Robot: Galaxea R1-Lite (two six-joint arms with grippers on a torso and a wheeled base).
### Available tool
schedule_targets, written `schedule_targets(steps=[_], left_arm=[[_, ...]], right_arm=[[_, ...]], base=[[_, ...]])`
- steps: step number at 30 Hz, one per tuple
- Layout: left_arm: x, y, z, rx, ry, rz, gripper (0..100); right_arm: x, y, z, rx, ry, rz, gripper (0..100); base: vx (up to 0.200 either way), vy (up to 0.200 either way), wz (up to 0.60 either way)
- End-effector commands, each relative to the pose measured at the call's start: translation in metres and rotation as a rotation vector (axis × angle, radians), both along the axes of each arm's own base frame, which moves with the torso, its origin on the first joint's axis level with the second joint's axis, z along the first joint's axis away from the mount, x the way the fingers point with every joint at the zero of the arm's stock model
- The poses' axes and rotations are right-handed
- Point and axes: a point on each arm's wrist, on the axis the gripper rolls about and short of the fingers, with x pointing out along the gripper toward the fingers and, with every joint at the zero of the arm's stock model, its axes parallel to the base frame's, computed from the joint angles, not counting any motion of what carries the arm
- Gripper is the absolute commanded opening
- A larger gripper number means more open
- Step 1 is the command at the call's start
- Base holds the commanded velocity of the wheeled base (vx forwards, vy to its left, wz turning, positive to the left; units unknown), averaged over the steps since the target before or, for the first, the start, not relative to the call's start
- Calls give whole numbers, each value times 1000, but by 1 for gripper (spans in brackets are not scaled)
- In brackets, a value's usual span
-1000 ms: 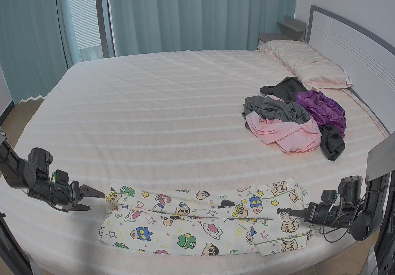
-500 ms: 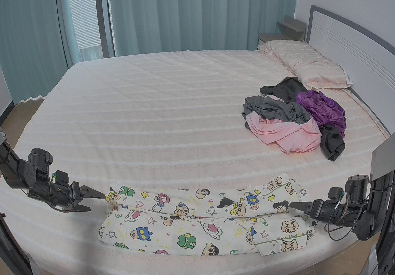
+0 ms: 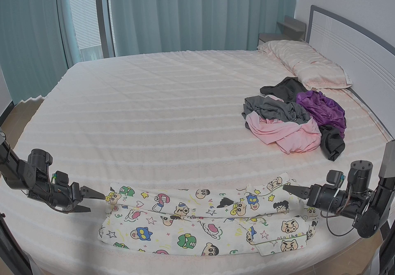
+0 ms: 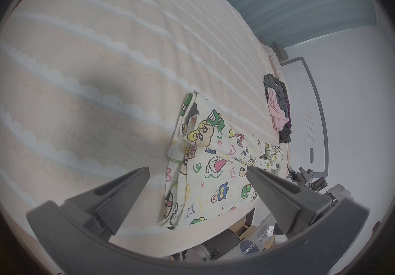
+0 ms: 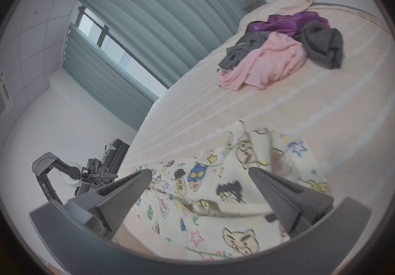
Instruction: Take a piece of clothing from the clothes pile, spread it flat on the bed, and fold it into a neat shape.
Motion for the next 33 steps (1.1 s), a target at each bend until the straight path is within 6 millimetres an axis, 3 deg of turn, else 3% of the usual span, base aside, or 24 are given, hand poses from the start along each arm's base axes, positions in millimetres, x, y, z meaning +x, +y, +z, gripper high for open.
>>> schedule_targets(steps=[1,3,7,15,26,31,33], left_arm=[[-3,-1,2,-4,-4,1,100],[-4,-1,2,-4,-5,0,100],[-4,-1,2,-5,-3,0,100],[-4,-1,2,-6,-1,1,100],[-6,-2,1,-7,3,-2,100],[-7,-2,7,0,-17,0,100],[-5,-2,20,16,-66,4,100]], right_arm=[[23,31,1,14,-32,66,100],[28,36,0,23,-23,70,100],[62,56,-24,61,56,50,100],[74,50,-68,17,160,-50,100],[54,34,-70,-1,211,-104,100],[52,33,-66,18,193,-127,100],[47,31,-57,52,160,-137,100]], base=[[0,0,0],[0,0,0],[0,0,0],[0,0,0],[0,0,0],[0,0,0],[0,0,0]])
